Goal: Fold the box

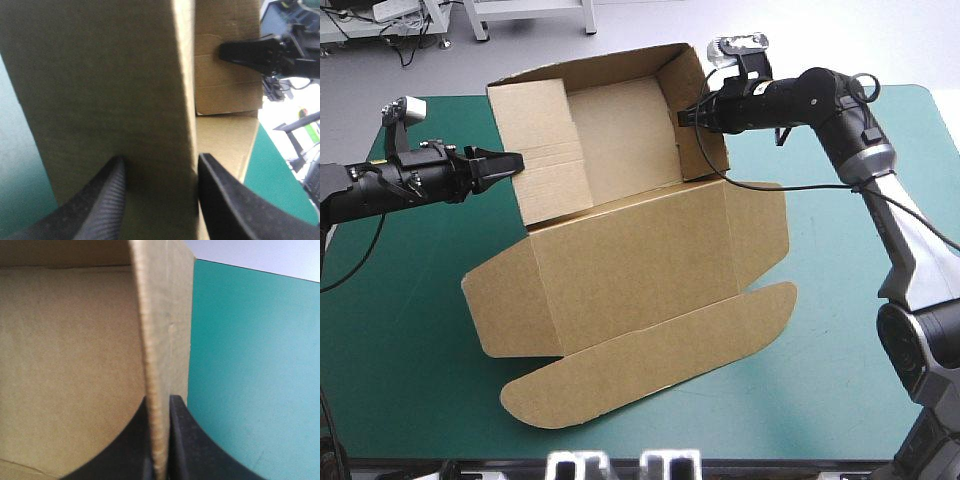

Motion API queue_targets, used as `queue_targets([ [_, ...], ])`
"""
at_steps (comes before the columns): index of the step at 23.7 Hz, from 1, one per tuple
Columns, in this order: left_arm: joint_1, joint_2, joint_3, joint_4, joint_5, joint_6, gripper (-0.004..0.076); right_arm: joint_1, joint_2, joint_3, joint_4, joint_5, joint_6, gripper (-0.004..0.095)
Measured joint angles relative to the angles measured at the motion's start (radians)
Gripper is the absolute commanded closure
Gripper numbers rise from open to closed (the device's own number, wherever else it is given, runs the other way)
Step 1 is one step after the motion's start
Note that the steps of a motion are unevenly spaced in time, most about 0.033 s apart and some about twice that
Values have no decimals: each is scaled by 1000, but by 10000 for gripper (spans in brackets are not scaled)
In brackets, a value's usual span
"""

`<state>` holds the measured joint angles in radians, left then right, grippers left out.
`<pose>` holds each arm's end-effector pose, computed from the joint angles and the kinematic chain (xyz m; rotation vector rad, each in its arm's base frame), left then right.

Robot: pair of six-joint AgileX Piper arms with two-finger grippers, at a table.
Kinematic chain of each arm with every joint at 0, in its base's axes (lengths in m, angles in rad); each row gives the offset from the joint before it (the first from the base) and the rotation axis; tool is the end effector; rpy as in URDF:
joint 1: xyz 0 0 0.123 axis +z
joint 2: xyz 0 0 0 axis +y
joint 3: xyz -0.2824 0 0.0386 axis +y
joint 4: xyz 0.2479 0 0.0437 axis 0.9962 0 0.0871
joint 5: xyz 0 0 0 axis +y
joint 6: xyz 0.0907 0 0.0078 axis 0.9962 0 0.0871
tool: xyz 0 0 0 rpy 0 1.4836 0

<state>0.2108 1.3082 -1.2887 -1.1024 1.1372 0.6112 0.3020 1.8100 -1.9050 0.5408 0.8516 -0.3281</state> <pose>0.2631 -0.0191 0.4099 0.1790 2.0945 -0.9809 0.3872 0.1576 0.4083 -0.5041 2.1192 0.6309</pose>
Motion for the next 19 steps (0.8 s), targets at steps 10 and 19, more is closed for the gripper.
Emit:
queue_targets([
  [10, 0, -1, 0, 290, -82, -173, 412, 107, 0, 0, -65, -22, 43, 908],
  [19, -2, 34, 3, 377, -119, -192, 734, 155, -3, -3, -193, 36, 260, 908],
])
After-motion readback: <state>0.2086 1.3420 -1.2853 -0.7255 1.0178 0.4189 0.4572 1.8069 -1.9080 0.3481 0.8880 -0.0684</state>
